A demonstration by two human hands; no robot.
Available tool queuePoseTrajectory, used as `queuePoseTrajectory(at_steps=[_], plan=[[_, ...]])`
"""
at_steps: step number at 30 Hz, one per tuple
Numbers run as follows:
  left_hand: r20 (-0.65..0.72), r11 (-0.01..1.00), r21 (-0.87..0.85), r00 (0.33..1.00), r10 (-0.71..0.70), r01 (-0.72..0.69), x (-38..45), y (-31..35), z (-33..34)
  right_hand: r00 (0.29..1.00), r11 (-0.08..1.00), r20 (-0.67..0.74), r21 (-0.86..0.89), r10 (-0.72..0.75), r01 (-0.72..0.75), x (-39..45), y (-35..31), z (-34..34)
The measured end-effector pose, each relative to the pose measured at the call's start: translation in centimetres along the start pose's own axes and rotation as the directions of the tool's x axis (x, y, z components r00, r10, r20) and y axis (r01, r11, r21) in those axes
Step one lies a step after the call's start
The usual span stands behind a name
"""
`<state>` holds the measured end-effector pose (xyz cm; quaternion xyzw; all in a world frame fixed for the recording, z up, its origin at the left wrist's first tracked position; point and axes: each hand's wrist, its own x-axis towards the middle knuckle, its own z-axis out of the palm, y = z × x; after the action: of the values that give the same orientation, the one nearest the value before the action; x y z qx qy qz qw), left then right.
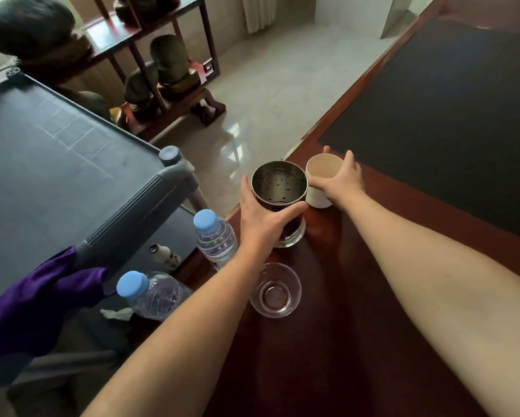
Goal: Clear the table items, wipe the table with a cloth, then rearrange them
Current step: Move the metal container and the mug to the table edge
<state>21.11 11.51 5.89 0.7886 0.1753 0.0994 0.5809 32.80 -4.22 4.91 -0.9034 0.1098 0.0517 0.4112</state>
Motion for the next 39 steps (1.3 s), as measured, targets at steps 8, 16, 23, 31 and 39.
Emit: queuePoseTrajectory(at_steps=[8, 16, 23, 31, 39], plan=[[-0.022, 0.966, 0.218, 0.989, 0.148, -0.14, -1.9, 4.5, -1.1, 0.994, 0.99, -0.065, -0.115, -0.085, 0.077, -3.3, -1.9, -4.3], [0.235, 0.345, 0.864, 0.9, 0.367, -0.366, -4.9, 11.0, -5.5, 0.959, 0.902, -0.052, -0.357, -0.277, 0.241, -11.0, -5.4, -9.4], [0.183, 0.213, 0.938, 0.911, 0.369, -0.275, -9.5, 13.7, -9.8, 0.898, 0.793, -0.046, -0.491, -0.437, 0.36, -18.4, -7.9, -12.3], [0.108, 0.276, 0.936, 0.926, 0.36, -0.217, -11.9, 13.7, -14.2, 0.855, 0.744, -0.014, -0.5, -0.519, 0.443, -22.7, -11.3, -11.8], [-0.096, 0.418, 0.908, 0.965, 0.246, -0.016, -12.1, 9.9, -23.8, 0.822, 0.737, 0.069, -0.405, -0.565, 0.541, -26.2, -16.9, -4.8]])
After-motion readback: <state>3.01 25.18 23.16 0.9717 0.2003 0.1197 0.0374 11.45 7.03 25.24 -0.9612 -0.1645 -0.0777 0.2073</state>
